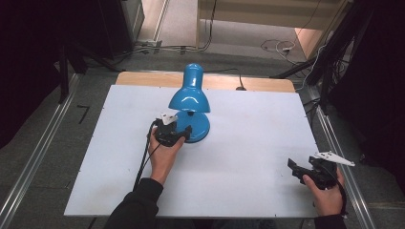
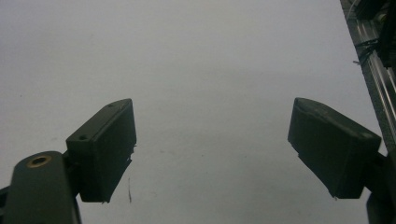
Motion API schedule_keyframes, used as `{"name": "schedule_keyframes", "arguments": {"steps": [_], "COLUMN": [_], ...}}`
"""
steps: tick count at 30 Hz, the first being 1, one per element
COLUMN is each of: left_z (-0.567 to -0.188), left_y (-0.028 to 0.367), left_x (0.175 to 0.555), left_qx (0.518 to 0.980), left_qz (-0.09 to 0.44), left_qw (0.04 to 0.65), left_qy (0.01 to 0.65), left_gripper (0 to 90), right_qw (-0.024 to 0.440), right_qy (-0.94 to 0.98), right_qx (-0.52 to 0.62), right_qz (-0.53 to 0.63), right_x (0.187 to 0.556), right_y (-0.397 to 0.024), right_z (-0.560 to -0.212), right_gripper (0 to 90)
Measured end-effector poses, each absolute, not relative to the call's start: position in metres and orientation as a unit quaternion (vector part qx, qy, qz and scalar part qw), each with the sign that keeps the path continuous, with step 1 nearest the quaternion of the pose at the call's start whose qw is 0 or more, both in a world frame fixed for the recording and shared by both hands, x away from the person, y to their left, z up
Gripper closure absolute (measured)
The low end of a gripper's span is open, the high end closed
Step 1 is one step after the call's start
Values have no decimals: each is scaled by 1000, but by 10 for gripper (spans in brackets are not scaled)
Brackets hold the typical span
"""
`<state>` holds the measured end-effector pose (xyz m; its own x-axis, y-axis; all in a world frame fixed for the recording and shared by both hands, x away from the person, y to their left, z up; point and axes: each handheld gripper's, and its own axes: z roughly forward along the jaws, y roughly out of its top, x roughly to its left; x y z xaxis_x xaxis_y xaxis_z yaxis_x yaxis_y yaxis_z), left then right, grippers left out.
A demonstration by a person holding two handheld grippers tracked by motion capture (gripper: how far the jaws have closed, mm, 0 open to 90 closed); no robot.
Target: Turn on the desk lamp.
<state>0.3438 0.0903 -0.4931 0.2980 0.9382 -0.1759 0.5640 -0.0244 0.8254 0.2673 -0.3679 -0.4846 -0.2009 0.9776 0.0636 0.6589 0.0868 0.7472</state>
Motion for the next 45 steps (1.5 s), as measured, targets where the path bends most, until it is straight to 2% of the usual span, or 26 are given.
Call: {"name": "schedule_keyframes", "arguments": {"steps": [3,9,13,45], "left_z": [-493,-497,-499,-501], "left_y": [88,83,81,78], "left_x": [344,348,350,348], "left_qx": [683,694,695,696], "left_qz": [225,209,204,200], "left_qw": [432,432,432,438], "left_qy": [545,538,537,532], "left_gripper": [607,817,889,900], "right_qw": [236,233,231,229], "right_qy": [698,698,698,699], "right_qx": [586,587,587,586], "right_qz": [337,338,339,339], "right_x": [267,267,267,267], "right_y": [-368,-368,-368,-368], "right_z": [-485,-485,-485,-485], "right_gripper": [140,141,141,142]}}
